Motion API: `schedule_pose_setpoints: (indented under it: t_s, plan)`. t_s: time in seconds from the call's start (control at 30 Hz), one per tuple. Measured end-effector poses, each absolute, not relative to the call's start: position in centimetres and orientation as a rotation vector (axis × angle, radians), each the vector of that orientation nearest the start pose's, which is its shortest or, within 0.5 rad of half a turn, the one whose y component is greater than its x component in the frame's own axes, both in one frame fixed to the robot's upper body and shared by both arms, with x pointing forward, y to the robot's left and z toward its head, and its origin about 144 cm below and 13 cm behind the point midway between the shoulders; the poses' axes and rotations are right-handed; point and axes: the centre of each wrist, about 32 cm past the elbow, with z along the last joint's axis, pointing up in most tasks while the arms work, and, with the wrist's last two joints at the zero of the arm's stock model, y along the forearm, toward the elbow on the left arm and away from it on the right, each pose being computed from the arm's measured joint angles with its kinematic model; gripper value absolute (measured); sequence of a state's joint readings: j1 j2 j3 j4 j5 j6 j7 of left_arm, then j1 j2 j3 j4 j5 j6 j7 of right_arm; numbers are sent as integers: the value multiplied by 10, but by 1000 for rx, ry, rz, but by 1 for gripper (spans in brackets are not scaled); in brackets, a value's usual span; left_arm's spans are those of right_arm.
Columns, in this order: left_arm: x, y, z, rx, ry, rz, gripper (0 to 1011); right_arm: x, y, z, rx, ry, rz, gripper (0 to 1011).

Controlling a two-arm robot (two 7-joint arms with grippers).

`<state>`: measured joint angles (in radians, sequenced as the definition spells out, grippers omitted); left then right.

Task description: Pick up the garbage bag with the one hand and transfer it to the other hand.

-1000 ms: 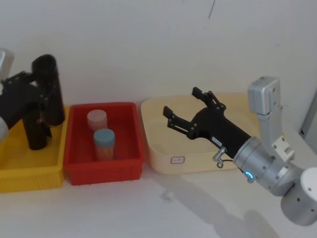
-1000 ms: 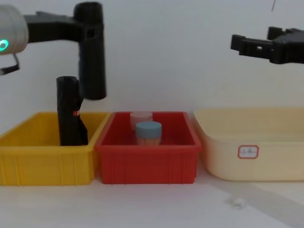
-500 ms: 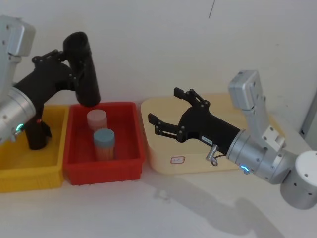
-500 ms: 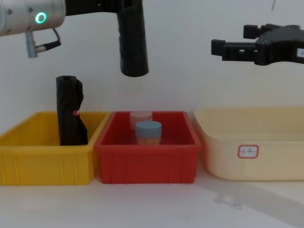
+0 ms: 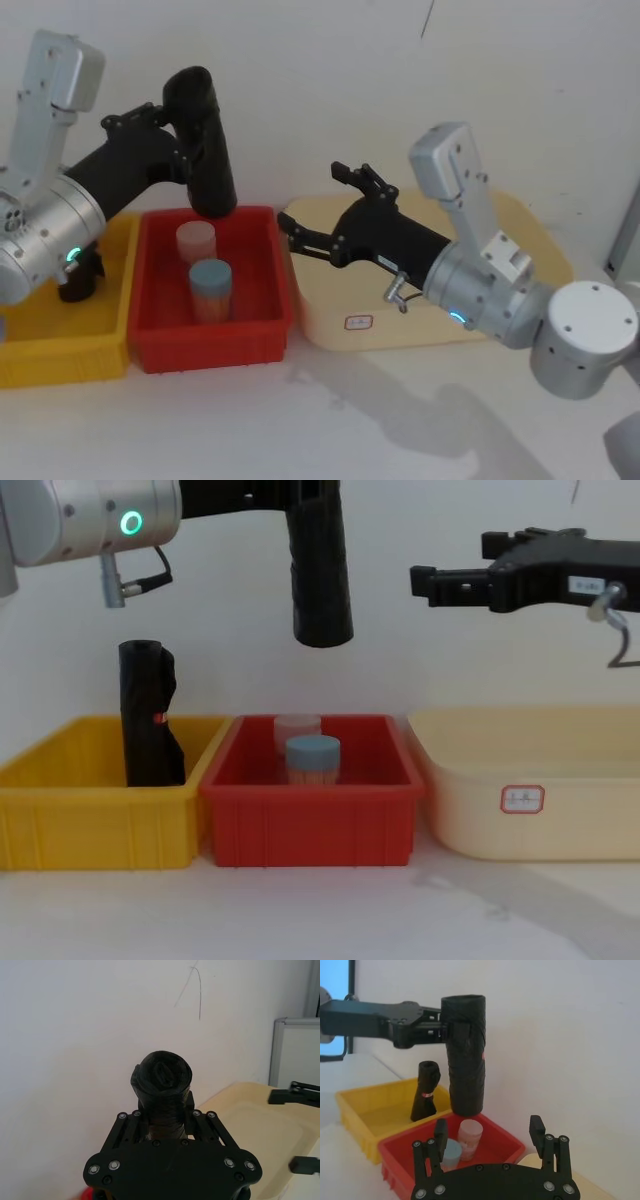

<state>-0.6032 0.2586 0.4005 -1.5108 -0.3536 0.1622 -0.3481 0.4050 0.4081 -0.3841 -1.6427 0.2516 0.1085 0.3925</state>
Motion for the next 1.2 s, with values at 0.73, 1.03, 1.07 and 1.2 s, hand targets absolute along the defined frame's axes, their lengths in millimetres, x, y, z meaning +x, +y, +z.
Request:
schedule_pose_setpoints:
  t_s: [0.73, 1.03, 1.07, 1.2]
  plan:
    - [581, 168, 1317, -126, -207, 825, 358, 546, -184, 1281, -100, -314, -820, 1001]
    - [581, 163, 1316, -131, -195, 812, 358, 552, -173, 1278, -105, -296, -822, 1001]
    - [581, 162, 1316, -130, -193, 810, 358, 554, -171, 1277, -104, -292, -824, 1001]
    - [580, 161, 1318, -128, -187, 805, 358, 558, -167, 1276, -105, -283, -834, 1001]
